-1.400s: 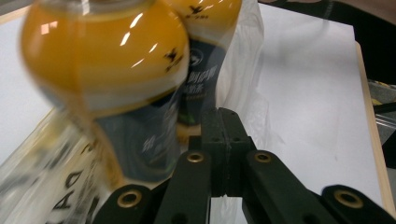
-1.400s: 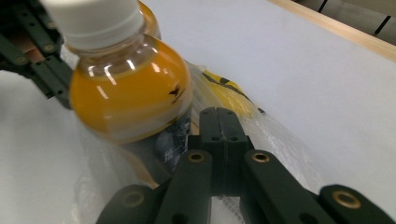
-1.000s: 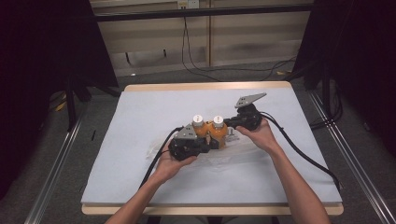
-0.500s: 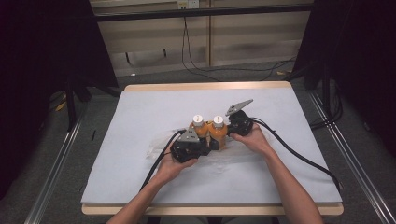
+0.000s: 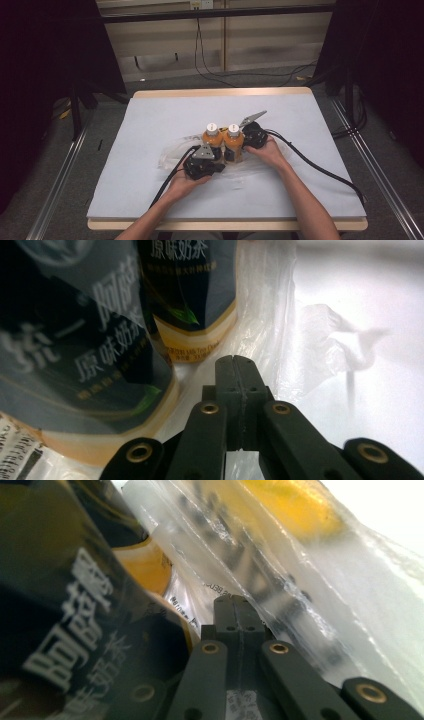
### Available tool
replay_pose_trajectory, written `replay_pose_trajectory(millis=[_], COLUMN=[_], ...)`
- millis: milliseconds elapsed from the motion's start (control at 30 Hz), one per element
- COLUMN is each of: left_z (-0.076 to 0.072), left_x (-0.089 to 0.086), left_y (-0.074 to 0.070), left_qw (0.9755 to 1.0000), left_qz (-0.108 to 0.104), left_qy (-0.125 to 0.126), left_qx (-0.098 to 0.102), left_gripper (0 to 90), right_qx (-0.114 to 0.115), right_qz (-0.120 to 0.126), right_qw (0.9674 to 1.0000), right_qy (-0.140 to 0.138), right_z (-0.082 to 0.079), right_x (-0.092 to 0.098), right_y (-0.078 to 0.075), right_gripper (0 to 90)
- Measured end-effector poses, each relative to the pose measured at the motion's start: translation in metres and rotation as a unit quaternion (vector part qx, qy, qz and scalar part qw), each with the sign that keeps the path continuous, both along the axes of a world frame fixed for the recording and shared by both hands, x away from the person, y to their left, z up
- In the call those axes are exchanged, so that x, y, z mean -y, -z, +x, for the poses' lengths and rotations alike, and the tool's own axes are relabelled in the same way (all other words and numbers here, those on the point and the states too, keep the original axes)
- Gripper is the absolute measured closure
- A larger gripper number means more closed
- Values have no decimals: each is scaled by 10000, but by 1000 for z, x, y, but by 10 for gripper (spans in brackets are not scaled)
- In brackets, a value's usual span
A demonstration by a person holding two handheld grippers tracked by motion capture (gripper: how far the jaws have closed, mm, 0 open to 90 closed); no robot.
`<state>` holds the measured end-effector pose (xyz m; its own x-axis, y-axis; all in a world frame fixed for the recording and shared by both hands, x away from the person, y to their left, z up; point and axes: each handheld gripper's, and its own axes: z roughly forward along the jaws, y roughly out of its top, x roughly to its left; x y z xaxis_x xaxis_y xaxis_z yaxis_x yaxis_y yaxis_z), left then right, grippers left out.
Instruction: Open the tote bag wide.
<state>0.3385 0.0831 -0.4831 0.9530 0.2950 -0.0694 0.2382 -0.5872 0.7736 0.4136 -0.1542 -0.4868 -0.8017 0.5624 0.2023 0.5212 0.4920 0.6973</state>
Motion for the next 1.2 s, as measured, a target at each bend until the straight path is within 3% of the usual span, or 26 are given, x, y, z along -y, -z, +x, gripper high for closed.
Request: replay_pose_trajectory(millis=[133,233,267,333,433,533,567,900,1000,1200], left_z=[-4,-8,-8,-7,-9,-12,-13,-16,-16,-18], left_x=[2,4,3,4,5,6,6,7,9,10], left_y=[4,4,3,5,3,4,3,4,1,2], left_qw=[9998,9998,9997,9999,9995,9997,9995,9994,9989,9988], left_qz=[180,149,226,135,264,169,239,155,312,225], left_qy=[54,89,100,99,143,188,211,319,337,413], left_qx=[43,49,62,24,39,32,48,-35,-28,-107], left_gripper=[900,900,900,900,900,900,900,900,900,900], right_qx=[-22,-68,-56,-75,-121,-107,-118,-14,-42,-112], right_qz=[31,69,47,57,43,38,47,-44,-39,-147], right_qw=[10000,9999,9999,9999,9998,9997,9997,9993,9991,9990], right_qy=[13,72,81,127,179,212,220,378,421,408], right_z=[2,3,3,3,4,5,6,12,15,20], right_x=[0,0,0,0,0,-1,-1,-4,-4,-7], right_y=[1,1,1,1,1,1,1,0,0,-2], right_gripper=[900,900,900,900,900,900,900,900,900,900])
